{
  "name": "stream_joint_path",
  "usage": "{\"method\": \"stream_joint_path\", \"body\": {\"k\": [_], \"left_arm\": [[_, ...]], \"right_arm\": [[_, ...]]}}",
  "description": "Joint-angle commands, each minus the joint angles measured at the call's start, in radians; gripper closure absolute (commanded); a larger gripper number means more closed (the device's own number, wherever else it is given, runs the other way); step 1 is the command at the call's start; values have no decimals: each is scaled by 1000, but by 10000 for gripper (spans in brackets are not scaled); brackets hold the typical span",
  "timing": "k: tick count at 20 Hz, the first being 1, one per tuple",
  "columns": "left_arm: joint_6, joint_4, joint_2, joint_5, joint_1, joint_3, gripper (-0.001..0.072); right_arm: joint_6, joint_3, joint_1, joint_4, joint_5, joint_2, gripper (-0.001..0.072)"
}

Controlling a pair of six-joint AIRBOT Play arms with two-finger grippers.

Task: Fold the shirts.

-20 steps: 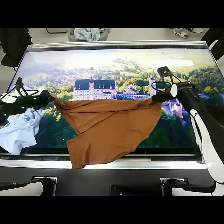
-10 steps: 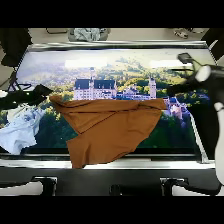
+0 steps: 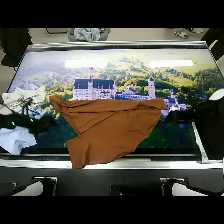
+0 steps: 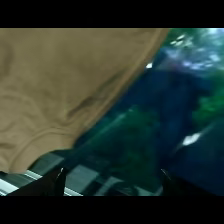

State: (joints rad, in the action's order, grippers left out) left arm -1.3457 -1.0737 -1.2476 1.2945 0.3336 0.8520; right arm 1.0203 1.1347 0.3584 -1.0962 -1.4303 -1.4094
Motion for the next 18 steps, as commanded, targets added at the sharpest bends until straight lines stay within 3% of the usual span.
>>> {"method": "stream_joint_path", "body": {"k": [1, 6, 10, 11, 12, 14, 16, 17, 18], "left_arm": [[22, -12, 85, 8, -51, -217, -9], [13, 79, 82, -52, -207, -317, -9], [-66, 80, 61, -120, -333, -319, 1], [-85, 80, 58, -130, -361, -319, 88], [-88, 80, 58, -137, -388, -319, 246], [-87, 80, 59, -152, -423, -319, 670], [-85, 80, 62, -170, -444, -312, 677], [-83, 81, 64, -169, -452, -303, 677], [-83, 85, 66, -167, -463, -294, 677]], "right_arm": [[-24, -121, 10, 93, 100, 3, 24], [-38, -144, 7, 101, 156, -22, 24], [-37, -144, -90, 90, 246, -63, -7], [-36, -144, -115, 91, 273, -74, -7], [-21, -144, -137, 93, 294, -88, -6], [16, -144, -167, 101, 316, -116, -5], [15, -144, -191, 135, 343, -138, 47], [15, -144, -199, 155, 367, -143, 136], [15, -144, -202, 171, 414, -144, 341]]}}
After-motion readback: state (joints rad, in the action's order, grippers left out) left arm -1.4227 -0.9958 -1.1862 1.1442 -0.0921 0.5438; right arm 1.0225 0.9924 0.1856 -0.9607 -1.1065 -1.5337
